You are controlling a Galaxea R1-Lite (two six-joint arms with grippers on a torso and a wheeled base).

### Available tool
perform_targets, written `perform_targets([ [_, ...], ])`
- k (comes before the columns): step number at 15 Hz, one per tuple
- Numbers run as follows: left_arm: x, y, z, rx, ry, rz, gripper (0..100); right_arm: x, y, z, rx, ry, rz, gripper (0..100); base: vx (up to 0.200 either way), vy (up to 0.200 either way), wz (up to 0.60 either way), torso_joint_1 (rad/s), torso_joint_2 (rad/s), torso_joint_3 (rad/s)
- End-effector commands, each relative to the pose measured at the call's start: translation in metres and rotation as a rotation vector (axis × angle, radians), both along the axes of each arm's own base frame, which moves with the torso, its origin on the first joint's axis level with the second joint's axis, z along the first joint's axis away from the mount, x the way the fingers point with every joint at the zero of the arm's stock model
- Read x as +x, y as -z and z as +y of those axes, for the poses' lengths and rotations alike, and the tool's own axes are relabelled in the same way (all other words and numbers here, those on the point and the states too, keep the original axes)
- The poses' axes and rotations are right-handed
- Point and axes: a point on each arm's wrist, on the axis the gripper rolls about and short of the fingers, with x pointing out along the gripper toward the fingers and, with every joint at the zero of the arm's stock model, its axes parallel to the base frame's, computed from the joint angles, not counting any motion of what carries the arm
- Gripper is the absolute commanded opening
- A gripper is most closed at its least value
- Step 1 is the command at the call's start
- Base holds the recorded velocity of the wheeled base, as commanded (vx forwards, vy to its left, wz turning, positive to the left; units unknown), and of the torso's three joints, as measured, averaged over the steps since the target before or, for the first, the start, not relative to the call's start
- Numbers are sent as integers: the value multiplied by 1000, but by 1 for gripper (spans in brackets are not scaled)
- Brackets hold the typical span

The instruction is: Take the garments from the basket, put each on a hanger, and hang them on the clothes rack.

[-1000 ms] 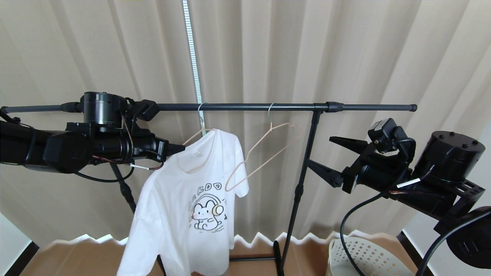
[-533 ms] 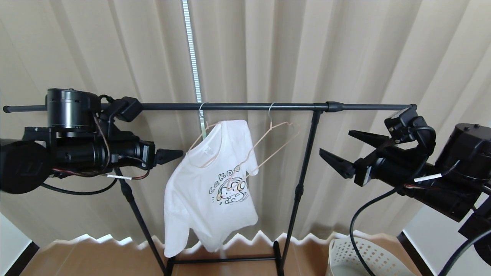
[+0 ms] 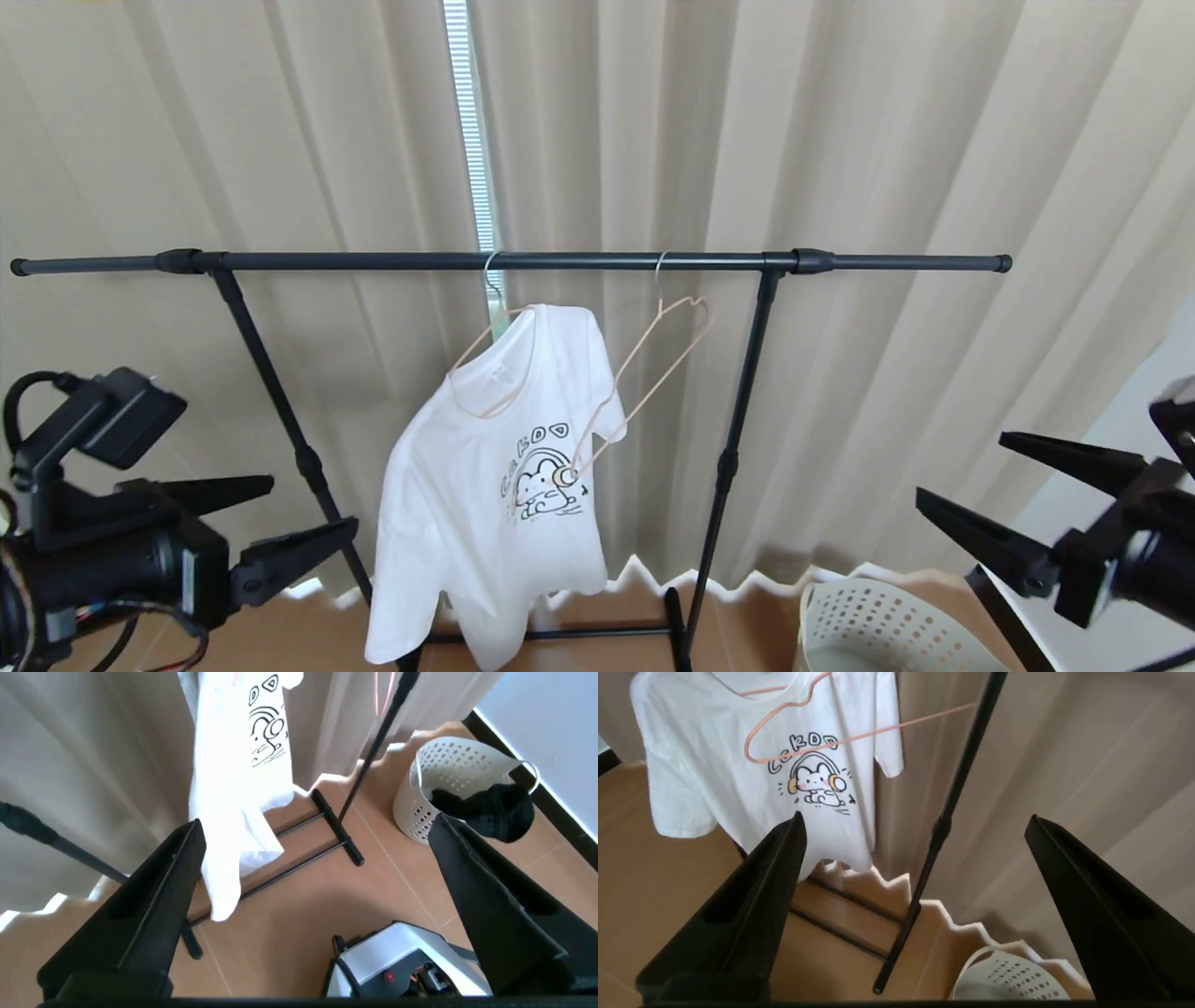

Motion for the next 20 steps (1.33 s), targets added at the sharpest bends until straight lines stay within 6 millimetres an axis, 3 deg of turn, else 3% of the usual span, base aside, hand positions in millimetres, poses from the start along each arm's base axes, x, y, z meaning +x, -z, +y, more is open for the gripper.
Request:
perform_targets([
  [1, -58, 10, 8, -33, -21, -92, 100, -48, 22, -15, 5, 16, -43, 100, 0, 0, 0, 0, 0, 0],
  [4, -97, 31, 13, -33, -49, -113, 100, -79, 52, -28, 4, 28, -45, 100, 0, 0, 0, 0, 0, 0],
  [10, -135, 67, 16, -49, -60, -66, 100, -130, 91, -48, -35, 15, 55, 100, 0, 0, 0, 0, 0, 0],
  [13, -140, 83, 16, -48, -64, -39, 100, -135, 91, -50, -12, 37, 22, 100, 0, 0, 0, 0, 0, 0],
  [20, -157, 87, 19, -85, -167, -184, 100, -148, 93, -52, 49, 206, -134, 100, 0, 0, 0, 0, 0, 0],
])
